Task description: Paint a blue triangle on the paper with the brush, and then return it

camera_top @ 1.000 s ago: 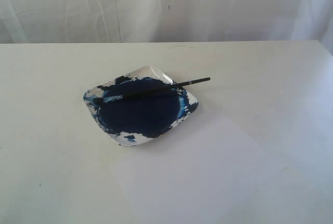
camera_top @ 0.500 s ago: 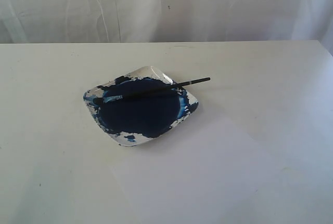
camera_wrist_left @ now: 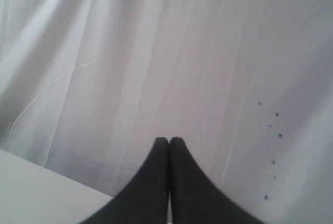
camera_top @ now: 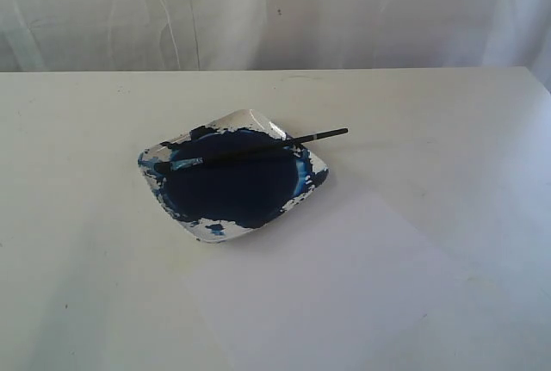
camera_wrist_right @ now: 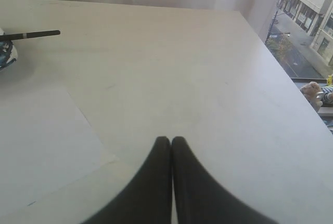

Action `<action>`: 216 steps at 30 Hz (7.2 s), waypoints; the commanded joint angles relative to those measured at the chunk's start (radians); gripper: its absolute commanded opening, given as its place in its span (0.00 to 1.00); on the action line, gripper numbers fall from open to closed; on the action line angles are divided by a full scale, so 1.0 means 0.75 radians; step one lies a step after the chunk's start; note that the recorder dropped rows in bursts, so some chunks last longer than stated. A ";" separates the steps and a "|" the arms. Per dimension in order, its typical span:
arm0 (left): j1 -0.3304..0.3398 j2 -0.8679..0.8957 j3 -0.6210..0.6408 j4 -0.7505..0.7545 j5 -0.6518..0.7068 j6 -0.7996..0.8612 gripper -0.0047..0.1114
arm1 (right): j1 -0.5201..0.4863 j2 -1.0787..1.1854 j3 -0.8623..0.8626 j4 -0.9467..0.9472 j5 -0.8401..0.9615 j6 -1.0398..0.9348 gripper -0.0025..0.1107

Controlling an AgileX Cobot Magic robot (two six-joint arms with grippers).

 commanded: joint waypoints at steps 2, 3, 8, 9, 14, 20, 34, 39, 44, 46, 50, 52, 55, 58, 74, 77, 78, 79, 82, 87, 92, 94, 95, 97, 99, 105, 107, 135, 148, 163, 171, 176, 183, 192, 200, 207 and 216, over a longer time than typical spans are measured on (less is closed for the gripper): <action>0.000 0.233 -0.187 -0.145 -0.153 0.080 0.04 | -0.005 -0.005 0.003 0.000 -0.014 -0.001 0.02; 0.000 0.287 -0.230 -0.103 -0.158 0.080 0.04 | -0.005 -0.005 0.003 0.000 -0.014 -0.001 0.02; 0.000 0.674 -0.534 0.428 -0.121 0.045 0.04 | -0.005 -0.005 0.003 0.000 -0.014 -0.001 0.02; 0.000 0.753 -0.601 0.535 -0.082 -0.024 0.04 | -0.005 -0.005 0.003 0.000 -0.014 -0.001 0.02; 0.000 1.095 -0.824 0.944 0.188 -0.918 0.04 | -0.005 -0.005 0.003 0.000 -0.014 -0.001 0.02; 0.000 1.544 -0.840 2.129 -0.398 -1.949 0.04 | -0.005 -0.005 0.003 0.000 -0.014 -0.001 0.02; -0.345 2.006 -0.808 2.672 -0.292 -2.314 0.04 | -0.005 -0.005 0.003 0.000 -0.014 -0.001 0.02; -0.491 2.023 -0.775 2.672 -0.095 -2.301 0.04 | -0.005 -0.005 0.003 0.000 -0.014 -0.001 0.02; -0.551 2.090 -0.758 2.653 -0.100 -2.304 0.04 | -0.005 -0.005 0.003 0.000 -0.014 -0.001 0.02; -0.564 2.119 -0.758 2.633 -0.115 -2.304 0.04 | -0.005 -0.005 0.003 0.000 -0.014 -0.001 0.02; -0.573 2.178 -0.758 2.591 -0.143 -2.304 0.04 | -0.005 -0.005 0.003 0.000 -0.014 -0.001 0.02; -0.573 2.211 -0.758 2.558 -0.172 -2.304 0.04 | -0.005 -0.005 0.003 0.000 -0.014 -0.001 0.02; -0.573 2.246 -0.758 2.529 -0.185 -2.265 0.04 | -0.005 -0.005 0.003 0.000 -0.014 -0.001 0.02; -0.573 2.268 -0.770 2.505 -0.185 -2.257 0.04 | -0.005 -0.005 0.003 0.000 -0.014 -0.001 0.02; -0.573 2.370 -0.835 2.479 -0.268 -2.254 0.04 | -0.005 -0.005 0.003 0.000 -0.014 -0.001 0.02; -0.573 2.370 -0.835 2.478 -0.266 -2.233 0.04 | -0.005 -0.005 0.003 0.000 -0.014 -0.001 0.02; -0.573 2.370 -0.835 2.475 -0.266 -2.234 0.04 | -0.005 -0.005 0.003 0.000 -0.014 -0.001 0.02; -0.573 2.370 -0.835 2.475 -0.266 -2.234 0.04 | -0.005 -0.005 0.003 0.000 -0.014 -0.001 0.02; -0.573 2.370 -0.835 2.475 -0.263 -2.232 0.04 | -0.005 -0.005 0.003 0.000 -0.014 -0.001 0.02; -0.573 2.370 -0.835 2.455 -0.265 -2.149 0.04 | -0.005 -0.005 0.003 0.000 -0.014 -0.001 0.02; -0.573 2.370 -0.835 2.451 -0.265 -2.118 0.04 | -0.005 -0.005 0.003 0.000 -0.014 -0.001 0.02; -0.573 2.370 -0.835 2.451 -0.265 -2.118 0.04 | -0.005 -0.005 0.003 0.000 -0.014 -0.001 0.02; -0.573 2.370 -0.835 2.451 -0.265 -2.118 0.04 | -0.005 -0.005 0.003 0.000 -0.014 -0.001 0.02; -0.573 2.370 -0.835 2.451 -0.265 -2.118 0.04 | -0.005 -0.005 0.003 0.000 -0.014 -0.001 0.02; -0.573 2.370 -0.835 2.451 -0.265 -2.118 0.04 | -0.005 -0.005 0.003 0.000 -0.014 -0.001 0.02; -0.573 2.370 -0.835 2.451 -0.265 -2.118 0.04 | -0.005 -0.005 0.003 0.000 -0.014 -0.001 0.02; -0.573 2.370 -0.835 2.451 -0.265 -2.118 0.04 | -0.005 -0.005 0.003 0.000 -0.014 -0.001 0.02; -0.573 2.370 -0.835 2.451 -0.265 -2.118 0.04 | -0.005 -0.005 0.003 0.000 -0.014 -0.001 0.02; -0.573 2.370 -0.835 2.451 -0.265 -2.118 0.04 | -0.005 -0.005 0.003 -0.009 -0.230 -0.001 0.02; -0.573 2.370 -0.835 2.451 -0.265 -2.118 0.04 | -0.005 -0.005 0.003 0.002 -0.459 0.549 0.02; -0.573 2.370 -0.835 2.451 -0.265 -2.118 0.04 | -0.005 -0.005 0.003 0.002 -0.456 0.653 0.02; -0.573 2.370 -0.835 2.451 -0.265 -2.118 0.04 | -0.005 -0.005 0.003 0.002 -0.456 0.653 0.02; -0.573 2.370 -0.835 2.451 -0.265 -2.118 0.04 | -0.005 -0.005 0.003 0.002 -0.446 0.733 0.02; -0.573 2.370 -0.835 2.451 -0.265 -2.118 0.04 | 0.019 -0.005 0.003 0.006 -0.411 0.857 0.02; -0.573 2.370 -0.835 2.451 -0.265 -2.118 0.04 | 0.190 -0.005 0.003 -0.001 -0.452 0.785 0.02; -0.573 2.370 -0.835 2.451 -0.265 -2.118 0.04 | 0.312 0.202 0.003 -0.022 -0.590 0.665 0.02; -0.573 2.370 -0.835 2.451 -0.265 -2.118 0.04 | 0.319 0.628 -0.127 -0.304 -1.046 0.512 0.02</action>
